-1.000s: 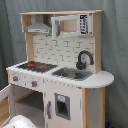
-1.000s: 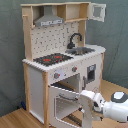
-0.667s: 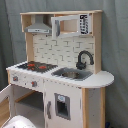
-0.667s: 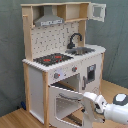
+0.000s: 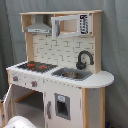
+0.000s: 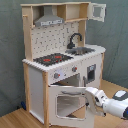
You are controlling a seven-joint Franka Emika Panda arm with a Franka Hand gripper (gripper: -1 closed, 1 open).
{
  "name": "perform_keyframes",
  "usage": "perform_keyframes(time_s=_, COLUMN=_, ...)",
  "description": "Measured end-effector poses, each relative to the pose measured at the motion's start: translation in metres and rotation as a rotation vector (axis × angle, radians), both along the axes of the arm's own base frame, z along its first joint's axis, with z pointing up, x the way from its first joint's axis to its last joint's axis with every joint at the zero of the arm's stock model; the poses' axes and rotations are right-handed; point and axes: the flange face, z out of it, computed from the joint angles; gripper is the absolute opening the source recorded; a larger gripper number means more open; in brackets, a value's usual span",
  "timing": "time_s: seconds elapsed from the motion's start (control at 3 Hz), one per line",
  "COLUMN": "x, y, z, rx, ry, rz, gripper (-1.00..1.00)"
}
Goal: Play with the kitchen
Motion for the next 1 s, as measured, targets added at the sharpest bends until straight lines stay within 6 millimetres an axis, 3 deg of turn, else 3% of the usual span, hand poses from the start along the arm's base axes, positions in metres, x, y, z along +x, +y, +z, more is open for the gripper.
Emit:
perform_keyframes(time_s=0.33, x=0.018, y=-0.043, z=-0.015, rx=-0.028, ry=0.005, rz=-0.083, gripper=1.0)
perform_keyframes(time_s=0.67, x=0.054, y=-0.061, z=-0.022, rx=-0.022, ry=0.022, rz=-0.145, gripper=1.0)
perform_keyframes(time_s=1.0, x=0.071, y=-0.044, z=-0.024, rx=-0.002, ry=0.041, rz=-0.133, gripper=1.0)
